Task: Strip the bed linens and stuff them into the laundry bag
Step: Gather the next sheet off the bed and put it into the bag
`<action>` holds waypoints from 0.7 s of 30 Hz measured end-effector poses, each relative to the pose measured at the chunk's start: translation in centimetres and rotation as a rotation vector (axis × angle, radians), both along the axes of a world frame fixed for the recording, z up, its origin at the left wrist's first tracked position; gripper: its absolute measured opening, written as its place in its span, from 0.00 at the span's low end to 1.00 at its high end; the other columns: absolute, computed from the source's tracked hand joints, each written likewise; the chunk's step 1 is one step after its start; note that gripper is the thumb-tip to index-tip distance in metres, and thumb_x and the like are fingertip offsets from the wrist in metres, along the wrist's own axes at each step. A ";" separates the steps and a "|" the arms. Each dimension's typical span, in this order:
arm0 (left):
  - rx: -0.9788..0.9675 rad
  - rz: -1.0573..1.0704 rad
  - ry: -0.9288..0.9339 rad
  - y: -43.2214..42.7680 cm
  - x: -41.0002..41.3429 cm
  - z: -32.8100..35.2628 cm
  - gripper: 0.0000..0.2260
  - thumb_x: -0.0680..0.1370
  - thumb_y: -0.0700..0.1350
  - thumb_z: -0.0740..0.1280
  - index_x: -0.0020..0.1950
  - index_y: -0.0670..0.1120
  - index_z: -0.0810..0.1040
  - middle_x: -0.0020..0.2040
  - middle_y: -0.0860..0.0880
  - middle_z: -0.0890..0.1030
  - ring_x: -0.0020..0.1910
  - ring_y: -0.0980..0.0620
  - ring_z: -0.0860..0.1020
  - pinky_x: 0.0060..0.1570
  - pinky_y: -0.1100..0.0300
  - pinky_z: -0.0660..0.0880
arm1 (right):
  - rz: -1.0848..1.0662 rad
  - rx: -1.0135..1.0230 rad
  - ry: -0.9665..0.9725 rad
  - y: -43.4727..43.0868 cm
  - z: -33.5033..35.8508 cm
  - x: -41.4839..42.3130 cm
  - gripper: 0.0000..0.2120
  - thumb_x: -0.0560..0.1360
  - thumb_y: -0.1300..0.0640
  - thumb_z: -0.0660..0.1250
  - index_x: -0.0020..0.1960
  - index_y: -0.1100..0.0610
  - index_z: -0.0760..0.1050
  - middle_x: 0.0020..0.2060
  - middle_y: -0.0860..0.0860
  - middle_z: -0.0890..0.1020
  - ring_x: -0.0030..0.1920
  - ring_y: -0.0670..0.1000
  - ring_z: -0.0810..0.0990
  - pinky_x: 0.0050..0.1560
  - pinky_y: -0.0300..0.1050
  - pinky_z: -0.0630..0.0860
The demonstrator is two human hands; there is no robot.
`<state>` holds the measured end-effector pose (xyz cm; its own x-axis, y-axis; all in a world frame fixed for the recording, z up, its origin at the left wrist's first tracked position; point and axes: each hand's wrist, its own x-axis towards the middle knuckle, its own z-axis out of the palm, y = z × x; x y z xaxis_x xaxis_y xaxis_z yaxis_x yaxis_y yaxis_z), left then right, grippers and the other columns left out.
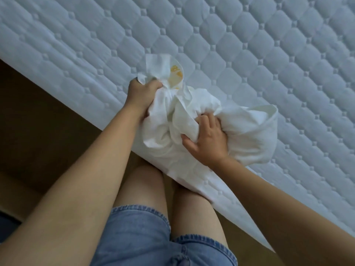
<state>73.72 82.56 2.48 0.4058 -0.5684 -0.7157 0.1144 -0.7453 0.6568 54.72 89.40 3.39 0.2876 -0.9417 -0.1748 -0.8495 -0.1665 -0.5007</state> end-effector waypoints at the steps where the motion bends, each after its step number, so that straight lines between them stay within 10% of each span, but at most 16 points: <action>1: -0.027 0.135 0.007 -0.5 -0.1 0.7 0.08 0.73 0.36 0.66 0.34 0.46 0.75 0.31 0.52 0.76 0.27 0.59 0.75 0.29 0.68 0.70 | 0.019 0.000 -0.010 0.0 0.0 -0.5 0.18 0.64 0.43 0.61 0.47 0.53 0.63 0.43 0.53 0.76 0.45 0.52 0.70 0.36 0.41 0.64; 4: -0.043 0.175 -0.005 -1.9 -1.4 2.3 0.09 0.74 0.37 0.66 0.34 0.46 0.74 0.30 0.54 0.75 0.25 0.61 0.73 0.28 0.67 0.69 | 0.058 0.012 -0.016 -0.3 0.2 -1.2 0.17 0.63 0.44 0.61 0.45 0.55 0.66 0.42 0.54 0.75 0.42 0.54 0.73 0.35 0.40 0.64; 7: -0.094 -0.345 -0.001 -1.1 -4.8 4.0 0.03 0.74 0.44 0.69 0.44 0.47 0.76 0.39 0.54 0.79 0.37 0.59 0.77 0.41 0.63 0.72 | 0.081 0.007 0.016 -0.2 0.4 -1.0 0.18 0.62 0.44 0.61 0.46 0.53 0.65 0.42 0.53 0.75 0.40 0.56 0.75 0.32 0.40 0.65; 11: -0.056 -1.059 -0.302 1.4 -6.8 4.4 0.33 0.68 0.65 0.71 0.63 0.46 0.64 0.57 0.50 0.75 0.56 0.48 0.74 0.58 0.49 0.69 | 0.057 0.091 0.026 1.2 0.3 -1.1 0.26 0.63 0.43 0.61 0.54 0.59 0.71 0.51 0.58 0.78 0.48 0.61 0.78 0.38 0.50 0.78; 15: -0.119 -1.139 -0.545 3.7 -8.4 4.5 0.41 0.65 0.73 0.58 0.66 0.44 0.64 0.62 0.49 0.71 0.65 0.46 0.67 0.65 0.45 0.59 | -0.025 0.296 -0.049 1.7 1.3 -2.2 0.30 0.67 0.47 0.70 0.64 0.60 0.71 0.59 0.56 0.74 0.61 0.57 0.70 0.62 0.44 0.66; 21: -0.178 -1.169 -0.685 4.9 -10.1 3.8 0.39 0.69 0.71 0.50 0.64 0.41 0.67 0.60 0.45 0.74 0.63 0.43 0.70 0.65 0.42 0.58 | -0.343 -0.029 -0.201 5.8 3.2 -5.2 0.17 0.70 0.50 0.65 0.49 0.63 0.77 0.54 0.59 0.78 0.56 0.55 0.74 0.58 0.47 0.70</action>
<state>63.60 87.48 6.29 -0.1299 -0.8841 -0.4489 -0.9025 -0.0821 0.4228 49.54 95.23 6.62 -0.0182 -0.9927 -0.1191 -0.7436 0.0930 -0.6621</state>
